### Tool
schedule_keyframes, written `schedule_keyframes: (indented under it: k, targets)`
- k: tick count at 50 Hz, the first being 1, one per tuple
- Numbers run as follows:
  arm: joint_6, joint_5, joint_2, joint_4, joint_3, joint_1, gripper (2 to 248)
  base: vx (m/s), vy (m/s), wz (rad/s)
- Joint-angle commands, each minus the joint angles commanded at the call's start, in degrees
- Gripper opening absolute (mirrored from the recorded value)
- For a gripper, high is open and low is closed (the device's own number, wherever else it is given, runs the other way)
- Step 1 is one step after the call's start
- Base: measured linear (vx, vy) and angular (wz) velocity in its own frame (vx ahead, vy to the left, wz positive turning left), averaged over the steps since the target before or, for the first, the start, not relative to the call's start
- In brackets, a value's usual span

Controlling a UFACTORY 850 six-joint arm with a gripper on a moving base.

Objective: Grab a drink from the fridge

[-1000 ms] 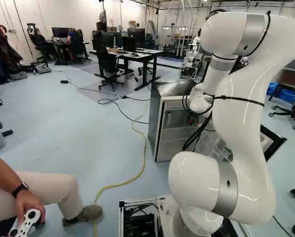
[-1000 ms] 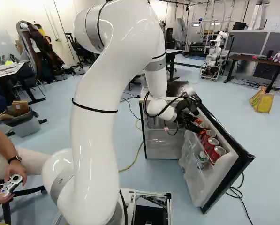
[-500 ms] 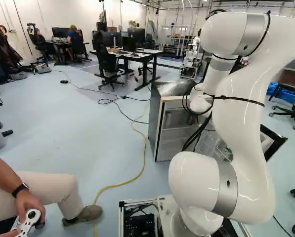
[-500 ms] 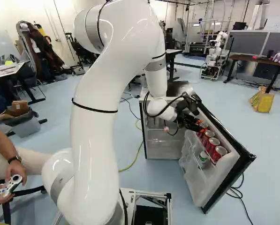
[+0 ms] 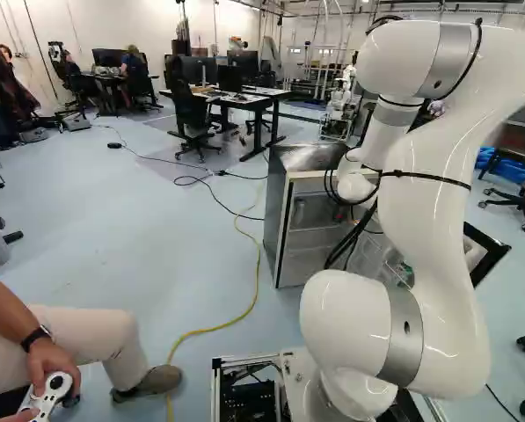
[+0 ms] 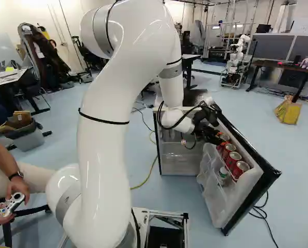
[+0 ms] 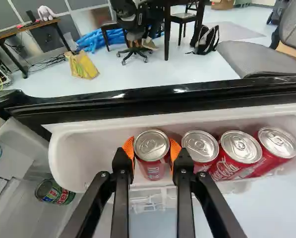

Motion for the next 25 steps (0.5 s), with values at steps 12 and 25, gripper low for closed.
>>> schedule_keyframes:
  k: [12,25]
  targets:
    - [0.0,1.7,0.6,0.0,0.9,0.2,90,0.000,0.000,0.000]
    - [0.0,3.5,1.7,0.0,2.5,0.5,90,0.000,0.000,0.000]
